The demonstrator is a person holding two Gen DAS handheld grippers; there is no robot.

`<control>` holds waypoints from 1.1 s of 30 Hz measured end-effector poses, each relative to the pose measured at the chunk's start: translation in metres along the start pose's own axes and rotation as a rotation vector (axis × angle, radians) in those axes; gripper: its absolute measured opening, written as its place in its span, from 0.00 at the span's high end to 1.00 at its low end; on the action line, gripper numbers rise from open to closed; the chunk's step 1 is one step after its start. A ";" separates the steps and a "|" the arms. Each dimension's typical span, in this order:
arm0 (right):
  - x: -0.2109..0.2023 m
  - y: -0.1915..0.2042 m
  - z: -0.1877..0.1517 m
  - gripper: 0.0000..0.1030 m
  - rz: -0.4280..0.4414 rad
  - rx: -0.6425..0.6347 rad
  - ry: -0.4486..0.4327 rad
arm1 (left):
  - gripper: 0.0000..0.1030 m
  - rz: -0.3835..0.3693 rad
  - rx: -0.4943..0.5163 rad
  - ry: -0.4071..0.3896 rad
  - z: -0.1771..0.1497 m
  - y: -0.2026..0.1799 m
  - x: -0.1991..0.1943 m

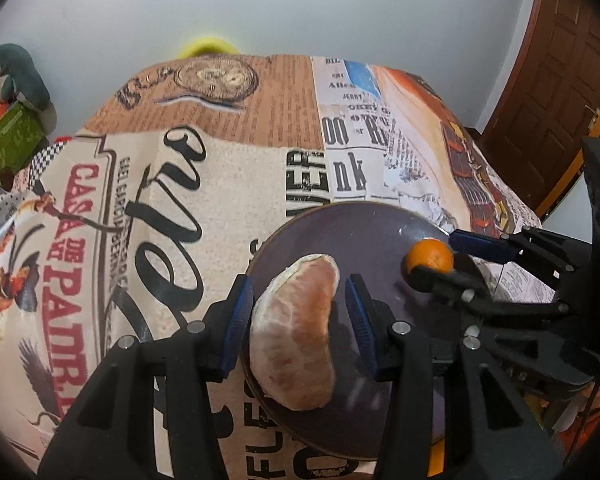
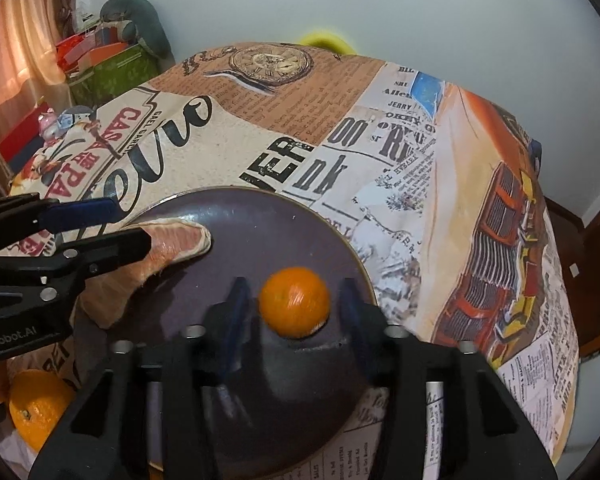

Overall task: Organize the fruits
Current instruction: 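Place the pomelo segment on the grey plate with left tool while right tool places the mandarin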

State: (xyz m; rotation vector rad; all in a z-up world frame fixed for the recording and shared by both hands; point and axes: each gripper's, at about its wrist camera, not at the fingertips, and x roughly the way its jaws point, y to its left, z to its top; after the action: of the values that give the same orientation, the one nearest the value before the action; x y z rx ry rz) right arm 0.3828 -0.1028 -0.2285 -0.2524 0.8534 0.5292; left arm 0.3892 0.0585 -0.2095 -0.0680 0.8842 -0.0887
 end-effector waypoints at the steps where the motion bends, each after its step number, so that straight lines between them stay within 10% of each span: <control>1: -0.002 0.001 0.000 0.41 -0.003 -0.002 -0.012 | 0.53 -0.002 0.001 -0.003 0.001 0.000 -0.001; 33: -0.139 0.039 -0.036 0.41 -0.016 0.018 -0.204 | 0.48 0.054 0.013 -0.167 -0.046 -0.005 -0.149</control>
State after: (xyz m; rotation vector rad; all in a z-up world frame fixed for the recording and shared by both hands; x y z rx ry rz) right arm 0.2642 -0.1323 -0.1447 -0.1852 0.6567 0.5224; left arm 0.2591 0.0679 -0.1234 -0.0386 0.7182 -0.0373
